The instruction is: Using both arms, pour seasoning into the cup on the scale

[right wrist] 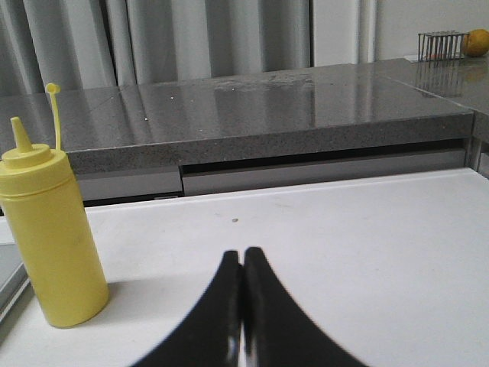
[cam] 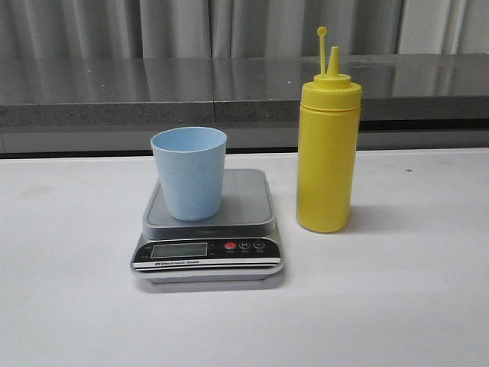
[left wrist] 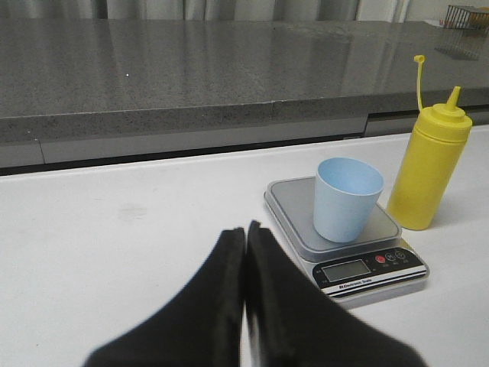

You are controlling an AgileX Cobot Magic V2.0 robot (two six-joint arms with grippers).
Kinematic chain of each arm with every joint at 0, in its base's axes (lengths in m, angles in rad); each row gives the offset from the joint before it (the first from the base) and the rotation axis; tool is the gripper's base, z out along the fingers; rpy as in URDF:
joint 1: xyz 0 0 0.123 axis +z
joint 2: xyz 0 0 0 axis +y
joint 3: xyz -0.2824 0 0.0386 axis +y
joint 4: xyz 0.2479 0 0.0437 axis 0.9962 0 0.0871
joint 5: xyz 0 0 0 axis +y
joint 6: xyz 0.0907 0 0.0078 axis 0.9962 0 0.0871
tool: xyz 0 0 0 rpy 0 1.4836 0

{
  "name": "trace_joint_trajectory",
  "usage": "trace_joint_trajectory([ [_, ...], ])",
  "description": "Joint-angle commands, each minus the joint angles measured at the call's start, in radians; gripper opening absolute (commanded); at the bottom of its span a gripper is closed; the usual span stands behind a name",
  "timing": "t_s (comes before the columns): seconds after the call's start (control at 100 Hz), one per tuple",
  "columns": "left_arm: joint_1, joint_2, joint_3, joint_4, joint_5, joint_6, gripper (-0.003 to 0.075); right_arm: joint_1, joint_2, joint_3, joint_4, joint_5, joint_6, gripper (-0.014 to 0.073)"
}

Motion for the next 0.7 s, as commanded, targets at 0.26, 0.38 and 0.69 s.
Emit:
trace_joint_trajectory([
  [0.26,0.001,0.015,-0.009,-0.005,-0.076,-0.006,-0.0020,-0.004,-0.024,-0.015,0.001,-0.071,-0.009,-0.0060],
  [0.38,0.014,0.015,0.020,-0.005,-0.080,-0.006,-0.0020,-0.004,-0.024,-0.015,0.001,-0.071,-0.009,-0.0060],
  [0.69,0.244,0.015,0.151,-0.084,-0.318,0.053,-0.0020,-0.004,-0.024,-0.015,0.001,-0.071,-0.009,-0.0060],
])
